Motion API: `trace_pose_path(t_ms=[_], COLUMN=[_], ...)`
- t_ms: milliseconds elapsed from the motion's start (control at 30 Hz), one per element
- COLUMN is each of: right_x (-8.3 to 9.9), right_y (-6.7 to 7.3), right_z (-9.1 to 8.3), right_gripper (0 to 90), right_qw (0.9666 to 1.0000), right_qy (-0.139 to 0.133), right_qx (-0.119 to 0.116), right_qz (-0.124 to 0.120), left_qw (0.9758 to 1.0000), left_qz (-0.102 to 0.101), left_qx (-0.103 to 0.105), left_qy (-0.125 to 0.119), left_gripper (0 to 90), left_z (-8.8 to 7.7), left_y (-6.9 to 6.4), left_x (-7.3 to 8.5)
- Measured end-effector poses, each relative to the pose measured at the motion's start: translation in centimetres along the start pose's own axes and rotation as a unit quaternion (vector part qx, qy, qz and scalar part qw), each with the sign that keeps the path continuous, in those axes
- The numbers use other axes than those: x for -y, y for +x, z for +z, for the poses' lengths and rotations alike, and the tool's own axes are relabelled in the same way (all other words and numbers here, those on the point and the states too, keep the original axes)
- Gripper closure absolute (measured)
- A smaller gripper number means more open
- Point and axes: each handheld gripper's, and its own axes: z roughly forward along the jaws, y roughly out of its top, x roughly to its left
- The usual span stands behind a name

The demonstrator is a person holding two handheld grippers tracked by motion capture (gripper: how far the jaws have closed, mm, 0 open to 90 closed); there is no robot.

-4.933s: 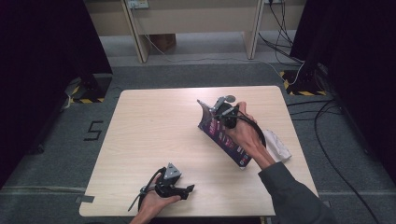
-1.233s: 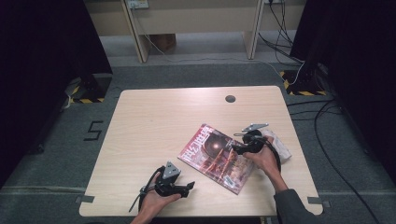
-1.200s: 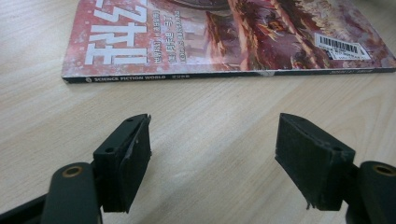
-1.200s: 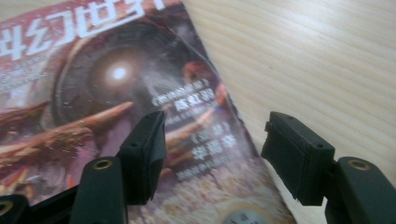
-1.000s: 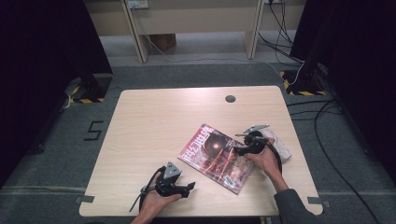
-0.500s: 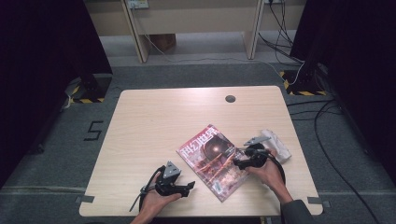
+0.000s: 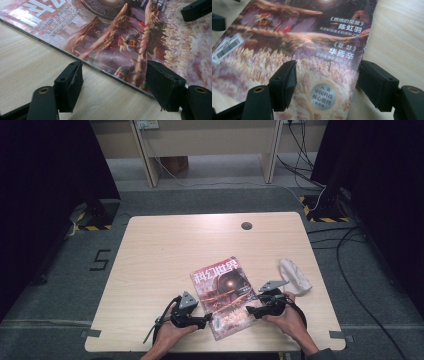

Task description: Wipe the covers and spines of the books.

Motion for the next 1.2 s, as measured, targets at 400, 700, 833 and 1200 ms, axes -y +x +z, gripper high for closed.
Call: trace_pose_path(t_ms=[400,700,833,1200], right_x=[0.5,0.5,0.4,0.1], right_y=[1.3,2.0,2.4,2.9], right_z=[0.1,0.4,0.6,1.1], right_gripper=[28.2,26.1,23.9,23.9], right_qw=[0.9999,0.9999,0.9999,0.9998], right_qy=[-0.001,-0.003,-0.004,-0.008], right_qx=[-0.003,0.005,0.008,0.011], right_qz=[-0.014,-0.013,-0.014,-0.013], left_qw=[1.0,0.9998,0.9997,0.9994], left_qz=[0.008,0.017,0.016,0.013], left_qx=[0.004,-0.008,-0.014,-0.031], left_qy=[0.004,0.006,0.009,0.005], left_gripper=[39.3,41.0,41.7,42.4], left_z=[0.5,1.3,1.8,2.4], left_y=[0.7,2.0,2.6,3.5], left_x=[-0.5,-1.7,-2.3,-3.1])
